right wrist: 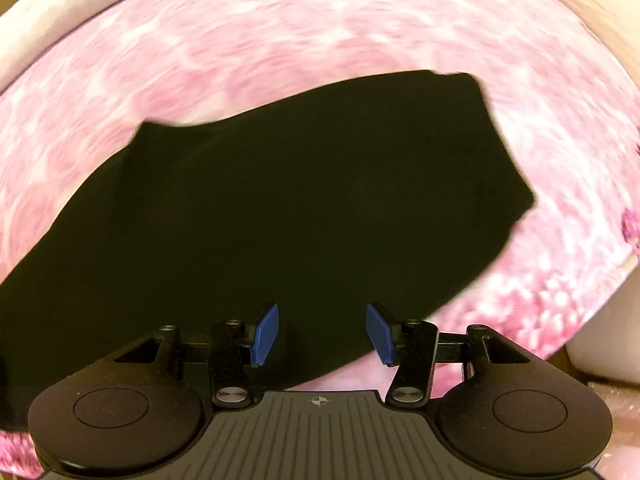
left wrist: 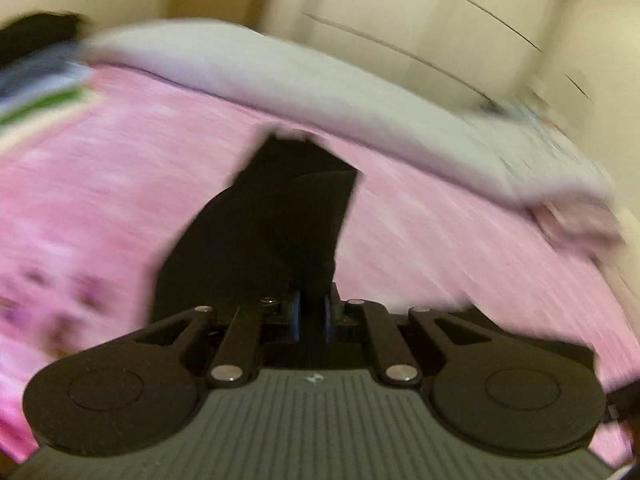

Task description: Fold clothes

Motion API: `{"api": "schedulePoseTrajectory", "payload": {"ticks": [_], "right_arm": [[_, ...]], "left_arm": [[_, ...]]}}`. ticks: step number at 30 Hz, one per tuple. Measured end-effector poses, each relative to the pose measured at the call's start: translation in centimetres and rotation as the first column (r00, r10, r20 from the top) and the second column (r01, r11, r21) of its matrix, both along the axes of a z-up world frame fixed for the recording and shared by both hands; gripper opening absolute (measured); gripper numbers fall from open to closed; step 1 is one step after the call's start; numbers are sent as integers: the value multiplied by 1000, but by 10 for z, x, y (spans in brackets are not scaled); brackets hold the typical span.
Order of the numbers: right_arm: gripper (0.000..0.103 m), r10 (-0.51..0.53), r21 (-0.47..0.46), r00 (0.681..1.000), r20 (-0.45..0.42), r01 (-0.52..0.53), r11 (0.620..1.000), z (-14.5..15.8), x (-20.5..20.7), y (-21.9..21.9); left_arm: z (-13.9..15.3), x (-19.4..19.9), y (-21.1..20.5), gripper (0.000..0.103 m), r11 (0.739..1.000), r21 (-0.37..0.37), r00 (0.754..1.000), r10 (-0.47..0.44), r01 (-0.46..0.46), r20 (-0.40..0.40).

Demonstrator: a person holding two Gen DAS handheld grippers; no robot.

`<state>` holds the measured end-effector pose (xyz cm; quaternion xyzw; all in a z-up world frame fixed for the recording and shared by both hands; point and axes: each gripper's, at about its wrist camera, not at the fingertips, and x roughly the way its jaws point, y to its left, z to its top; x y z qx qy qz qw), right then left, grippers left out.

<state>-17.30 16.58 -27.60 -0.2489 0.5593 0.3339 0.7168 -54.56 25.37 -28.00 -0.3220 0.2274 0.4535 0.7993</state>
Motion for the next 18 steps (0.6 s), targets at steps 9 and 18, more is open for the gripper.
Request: {"api": "schedulePoseTrajectory", "payload": {"ticks": [9, 18], "right_arm": [[53, -30, 93, 996, -86, 38, 995, 0, 31, -26], [52, 38, 305, 936, -350, 76, 949, -8, 8, -32]], "left_arm": [[-50, 84, -44, 28, 958, -172, 960, -252, 229, -123], [-11, 13, -20, 27, 947, -289, 986, -160, 139, -51]]}}
